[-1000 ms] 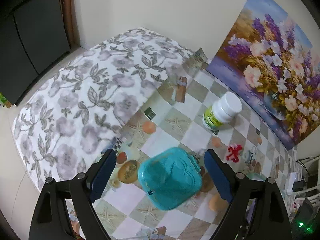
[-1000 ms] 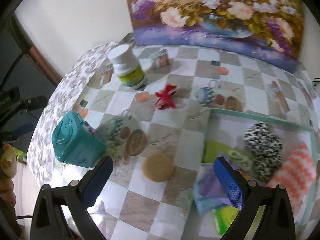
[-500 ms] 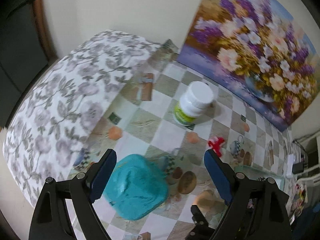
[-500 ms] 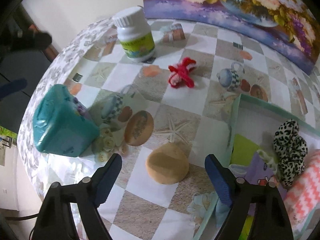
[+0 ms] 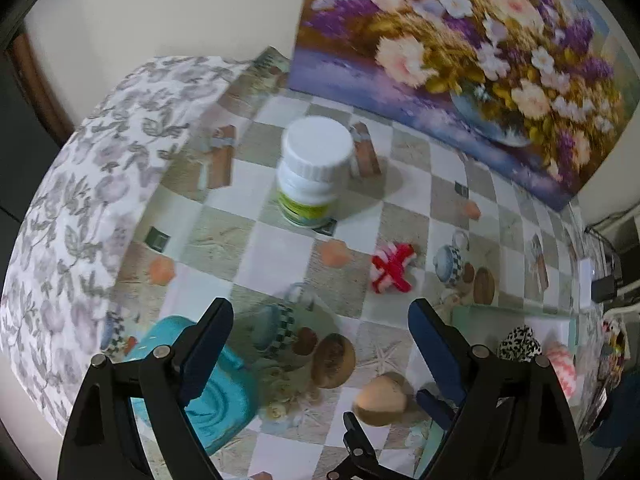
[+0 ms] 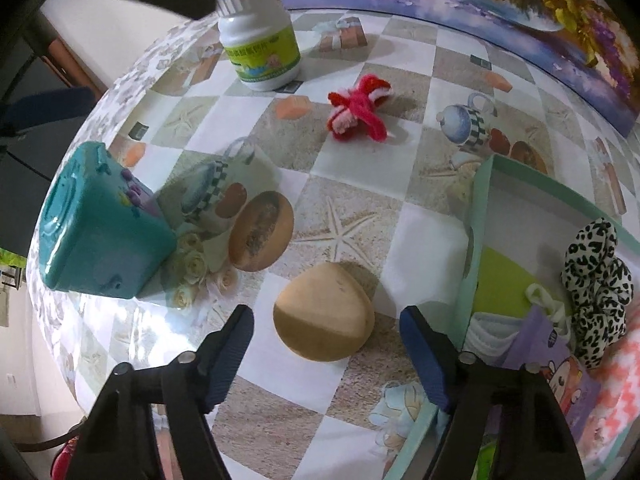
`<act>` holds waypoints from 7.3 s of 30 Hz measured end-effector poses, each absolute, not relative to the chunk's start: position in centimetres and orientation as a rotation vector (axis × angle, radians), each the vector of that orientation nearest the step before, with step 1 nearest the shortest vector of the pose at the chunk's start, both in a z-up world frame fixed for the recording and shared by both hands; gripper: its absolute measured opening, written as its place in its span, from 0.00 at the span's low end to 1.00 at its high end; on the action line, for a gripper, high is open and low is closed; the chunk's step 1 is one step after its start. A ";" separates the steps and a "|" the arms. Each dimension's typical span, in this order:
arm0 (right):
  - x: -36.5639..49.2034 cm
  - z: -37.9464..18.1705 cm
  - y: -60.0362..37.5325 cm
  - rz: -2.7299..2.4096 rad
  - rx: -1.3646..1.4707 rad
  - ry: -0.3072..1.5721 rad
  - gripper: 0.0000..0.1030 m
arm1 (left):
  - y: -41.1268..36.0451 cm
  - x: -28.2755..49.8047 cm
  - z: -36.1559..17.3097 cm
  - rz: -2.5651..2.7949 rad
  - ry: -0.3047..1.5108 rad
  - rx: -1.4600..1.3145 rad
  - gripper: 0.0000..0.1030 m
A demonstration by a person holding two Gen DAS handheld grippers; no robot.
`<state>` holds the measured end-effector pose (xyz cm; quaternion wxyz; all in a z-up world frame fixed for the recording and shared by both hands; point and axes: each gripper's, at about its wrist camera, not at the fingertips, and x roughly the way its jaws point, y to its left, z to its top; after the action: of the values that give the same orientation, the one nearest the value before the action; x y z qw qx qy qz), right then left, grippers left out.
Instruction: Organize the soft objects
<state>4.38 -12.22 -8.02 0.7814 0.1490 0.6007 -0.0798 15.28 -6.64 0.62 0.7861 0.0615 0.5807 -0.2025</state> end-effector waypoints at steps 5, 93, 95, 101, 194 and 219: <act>4.0 -7.9 -12.9 -0.183 0.334 1.292 0.62 | -8.0 15.3 -0.6 -0.437 1.280 0.155 0.87; -12.0 2.0 -18.7 -0.442 0.604 0.948 0.51 | -6.4 0.1 2.7 -0.671 1.126 0.157 0.22; -13.0 1.6 -19.9 -0.485 0.637 0.946 0.51 | -7.1 -1.0 2.5 -0.697 1.125 0.182 0.22; -16.5 -0.5 -24.3 -0.661 0.799 0.955 0.51 | -9.9 -4.4 1.3 -0.799 1.133 0.293 0.22; -17.0 2.5 -17.9 -0.758 0.449 1.008 1.00 | -2.1 -2.6 0.9 -0.347 1.165 0.360 0.90; -17.2 1.5 -18.8 -0.781 0.491 1.042 1.00 | -2.4 -2.4 -0.1 -0.351 1.204 0.391 0.90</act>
<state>-17.20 -18.83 1.55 0.7674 0.2264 0.4800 -0.3598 -2.37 -2.36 -0.15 0.7919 0.1818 0.5596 -0.1633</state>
